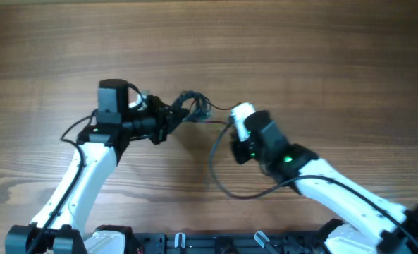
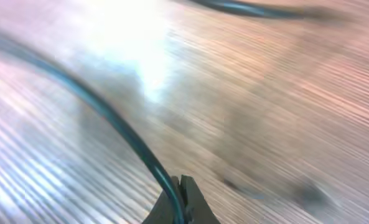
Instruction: Untangle cables
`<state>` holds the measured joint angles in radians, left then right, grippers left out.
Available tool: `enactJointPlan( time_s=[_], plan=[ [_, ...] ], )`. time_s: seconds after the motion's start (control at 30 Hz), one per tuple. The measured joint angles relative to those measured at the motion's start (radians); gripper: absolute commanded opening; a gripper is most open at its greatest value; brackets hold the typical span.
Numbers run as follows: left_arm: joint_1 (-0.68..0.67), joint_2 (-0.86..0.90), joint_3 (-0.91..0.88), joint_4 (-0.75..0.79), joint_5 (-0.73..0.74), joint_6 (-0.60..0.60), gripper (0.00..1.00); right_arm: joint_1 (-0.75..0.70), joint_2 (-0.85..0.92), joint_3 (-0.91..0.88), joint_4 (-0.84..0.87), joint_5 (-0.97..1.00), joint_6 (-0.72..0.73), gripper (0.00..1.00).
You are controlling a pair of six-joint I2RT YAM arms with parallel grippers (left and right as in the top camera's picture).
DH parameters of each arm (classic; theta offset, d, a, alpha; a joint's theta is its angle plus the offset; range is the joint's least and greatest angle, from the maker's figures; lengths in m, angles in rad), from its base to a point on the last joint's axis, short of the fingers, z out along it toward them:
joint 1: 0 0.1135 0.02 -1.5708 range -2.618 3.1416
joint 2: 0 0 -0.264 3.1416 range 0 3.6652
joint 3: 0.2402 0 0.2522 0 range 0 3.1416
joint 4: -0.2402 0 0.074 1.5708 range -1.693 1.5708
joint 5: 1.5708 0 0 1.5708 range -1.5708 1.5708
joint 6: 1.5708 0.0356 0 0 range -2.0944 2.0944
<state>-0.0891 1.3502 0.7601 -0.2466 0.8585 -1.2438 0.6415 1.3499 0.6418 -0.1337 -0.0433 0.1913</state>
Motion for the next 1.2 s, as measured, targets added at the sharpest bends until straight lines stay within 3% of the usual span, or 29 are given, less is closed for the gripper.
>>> enactJointPlan(
  time_s=[0.1,0.17,0.2,0.33,0.4,0.5,0.53,0.57,0.63,0.73,0.9,0.97,1.07,1.2],
  plan=[
    [0.06,0.0,0.0,0.048,0.101,0.186,0.04,-0.073,-0.041,0.0,-0.039,0.004,0.032,0.08],
    [0.066,0.0,0.0,0.06,0.161,0.292,0.04,-0.102,-0.041,0.0,-0.04,0.003,0.057,0.33],
    [0.066,0.0,0.0,0.06,0.191,0.356,0.04,-0.117,-0.041,0.0,-0.039,0.003,0.075,0.41],
    [0.065,0.0,0.0,0.001,0.257,0.692,0.04,-0.187,-0.043,0.0,-0.058,0.003,0.174,0.44],
    [0.065,0.0,0.0,-0.005,0.27,0.828,0.04,-0.225,-0.058,0.0,-0.076,-0.012,0.195,0.63],
    [0.065,0.0,0.0,-0.007,0.274,0.91,0.04,-0.28,-0.104,0.0,-0.064,-0.14,0.214,0.93],
    [0.065,0.0,0.0,-0.007,0.274,0.92,0.04,-0.283,-0.11,0.0,-0.054,-0.197,0.208,1.0],
    [0.065,0.0,0.0,-0.007,0.274,0.929,0.04,-0.282,-0.111,0.0,-0.042,-0.278,0.2,1.0],
    [0.065,0.0,0.0,-0.002,0.274,0.906,0.04,-0.273,-0.111,0.0,-0.041,-0.381,0.182,1.0],
    [0.065,0.0,0.0,0.028,0.269,0.721,0.04,-0.271,-0.095,0.0,-0.034,-0.453,0.29,1.0],
    [0.065,0.0,0.0,0.021,0.195,0.391,0.04,-0.271,-0.065,0.0,-0.035,-0.496,0.661,1.0],
    [0.065,0.0,0.0,0.009,0.142,0.255,0.04,-0.271,-0.065,0.0,-0.034,-0.541,0.884,1.0],
    [0.065,0.0,0.0,0.007,0.076,0.139,0.04,-0.271,-0.064,0.0,-0.007,-0.594,1.134,1.0],
    [0.058,0.0,0.0,0.006,0.037,0.085,0.04,-0.269,-0.063,-0.002,0.081,-0.614,1.501,1.0]
  ],
)
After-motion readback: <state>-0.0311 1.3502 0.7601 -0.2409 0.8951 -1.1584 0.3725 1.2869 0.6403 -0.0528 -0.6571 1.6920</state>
